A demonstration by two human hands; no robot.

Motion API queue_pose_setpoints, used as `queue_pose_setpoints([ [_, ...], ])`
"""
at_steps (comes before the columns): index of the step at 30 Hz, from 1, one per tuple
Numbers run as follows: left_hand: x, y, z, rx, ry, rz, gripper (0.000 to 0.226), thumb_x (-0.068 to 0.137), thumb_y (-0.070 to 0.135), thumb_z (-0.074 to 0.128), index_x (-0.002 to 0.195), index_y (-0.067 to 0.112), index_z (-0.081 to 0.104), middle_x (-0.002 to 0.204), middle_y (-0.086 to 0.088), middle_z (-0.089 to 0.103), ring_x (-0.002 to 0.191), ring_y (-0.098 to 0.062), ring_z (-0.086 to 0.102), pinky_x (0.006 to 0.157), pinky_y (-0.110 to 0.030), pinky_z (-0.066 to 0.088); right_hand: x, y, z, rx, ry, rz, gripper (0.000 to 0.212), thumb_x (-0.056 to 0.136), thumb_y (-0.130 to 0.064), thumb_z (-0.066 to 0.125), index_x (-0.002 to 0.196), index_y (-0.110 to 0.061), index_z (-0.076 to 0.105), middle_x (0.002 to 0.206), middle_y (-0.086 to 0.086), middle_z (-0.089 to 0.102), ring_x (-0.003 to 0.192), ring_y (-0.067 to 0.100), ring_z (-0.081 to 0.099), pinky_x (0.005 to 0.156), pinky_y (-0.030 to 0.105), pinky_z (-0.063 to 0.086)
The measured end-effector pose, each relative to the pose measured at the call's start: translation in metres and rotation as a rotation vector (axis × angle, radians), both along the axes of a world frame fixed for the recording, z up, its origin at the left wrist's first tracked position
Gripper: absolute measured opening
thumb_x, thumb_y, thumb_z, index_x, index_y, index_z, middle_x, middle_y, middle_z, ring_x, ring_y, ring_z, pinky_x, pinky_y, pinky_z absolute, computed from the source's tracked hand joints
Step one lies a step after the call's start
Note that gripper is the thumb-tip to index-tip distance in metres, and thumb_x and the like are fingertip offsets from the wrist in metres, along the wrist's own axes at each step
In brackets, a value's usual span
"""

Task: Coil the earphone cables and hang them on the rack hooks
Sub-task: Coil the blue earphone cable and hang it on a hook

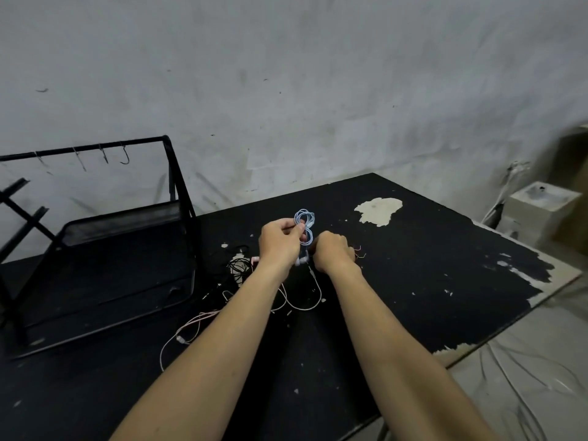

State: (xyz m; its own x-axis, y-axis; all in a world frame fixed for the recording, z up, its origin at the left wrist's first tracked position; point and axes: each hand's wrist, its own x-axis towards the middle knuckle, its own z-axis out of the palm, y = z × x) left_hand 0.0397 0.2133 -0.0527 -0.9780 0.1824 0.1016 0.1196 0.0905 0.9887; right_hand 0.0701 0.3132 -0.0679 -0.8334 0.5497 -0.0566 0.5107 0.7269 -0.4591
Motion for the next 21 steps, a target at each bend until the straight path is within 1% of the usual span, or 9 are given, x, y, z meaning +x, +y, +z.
queue_pose_setpoints([
  [1,0.000,0.001,-0.001,0.001,0.000,-0.001,0.015,0.093,0.017,0.066,0.079,0.020,0.072,0.067,0.001,0.069,0.060,-0.008,0.063,0.048,-0.021,0.050,-0.002,0.001,-0.001,0.015,0.004,-0.010,0.034,0.090,-0.019,0.063,0.125,-0.016,0.062,0.130,0.012,0.060,0.127,0.033,0.048,0.103,0.046,0.040],
  [5,-0.001,0.005,-0.001,0.013,0.007,-0.003,0.017,0.092,0.016,0.067,0.077,0.023,0.072,0.064,0.004,0.069,0.061,-0.006,0.064,0.066,-0.023,0.052,-0.009,0.004,-0.006,0.080,-0.023,-0.034,0.037,0.093,-0.018,0.061,0.129,-0.012,0.055,0.134,0.014,0.057,0.130,0.034,0.044,0.108,0.049,0.032],
  [8,0.003,0.003,0.002,0.031,0.007,-0.017,0.014,0.093,0.014,0.065,0.082,0.019,0.072,0.066,0.002,0.069,0.062,-0.005,0.063,0.067,-0.021,0.051,-0.011,0.003,-0.009,0.156,-0.110,-0.031,0.037,0.094,-0.017,0.058,0.131,-0.015,0.054,0.139,0.011,0.050,0.131,0.036,0.036,0.109,0.051,0.025],
  [10,0.004,-0.004,0.010,0.068,0.007,-0.024,0.012,0.094,0.012,0.064,0.085,0.016,0.072,0.069,-0.001,0.069,0.062,-0.005,0.063,0.066,-0.020,0.052,-0.015,0.002,-0.008,0.152,-0.065,-0.061,0.039,0.093,-0.020,0.061,0.131,-0.016,0.053,0.137,0.010,0.050,0.130,0.035,0.036,0.107,0.051,0.026],
  [13,0.003,-0.022,0.025,0.131,0.013,-0.020,0.009,0.094,0.011,0.065,0.090,0.014,0.072,0.073,-0.002,0.071,0.065,-0.004,0.066,0.067,-0.020,0.054,-0.016,0.005,0.010,0.114,0.213,-0.132,0.028,0.092,-0.017,0.058,0.119,-0.021,0.054,0.120,0.005,0.062,0.122,0.028,0.047,0.106,0.050,0.025],
  [15,0.000,-0.040,0.038,0.160,0.041,-0.011,0.008,0.093,0.011,0.065,0.093,0.014,0.073,0.073,-0.001,0.072,0.068,-0.005,0.066,0.069,-0.021,0.052,-0.017,0.004,0.034,-0.004,0.467,-0.123,0.017,0.096,-0.012,0.049,0.110,-0.020,0.052,0.108,0.002,0.064,0.107,0.024,0.055,0.098,0.045,0.030],
  [18,0.005,-0.066,0.053,0.176,0.085,0.004,0.009,0.094,0.013,0.065,0.098,0.012,0.073,0.069,0.002,0.070,0.065,-0.001,0.064,0.065,-0.013,0.047,-0.010,-0.006,0.073,-0.295,0.751,0.017,0.012,0.102,-0.019,0.045,0.109,-0.016,0.054,0.102,0.003,0.062,0.093,0.019,0.057,0.080,0.030,0.038],
  [19,0.004,-0.080,0.062,0.192,0.111,0.028,0.009,0.094,0.013,0.065,0.098,0.011,0.073,0.069,0.002,0.069,0.064,0.000,0.063,0.063,-0.011,0.046,-0.013,-0.018,0.089,-0.363,0.810,0.081,0.011,0.102,-0.020,0.047,0.107,-0.017,0.056,0.098,0.000,0.062,0.090,0.017,0.058,0.077,0.028,0.040],
  [21,0.006,-0.104,0.073,0.220,0.126,0.057,0.009,0.094,0.013,0.065,0.098,0.013,0.073,0.070,0.001,0.070,0.062,0.000,0.062,0.060,-0.011,0.046,-0.015,-0.039,0.115,-0.436,0.873,0.217,0.006,0.098,-0.022,0.053,0.099,-0.023,0.060,0.088,-0.005,0.062,0.082,0.014,0.059,0.074,0.031,0.046],
])
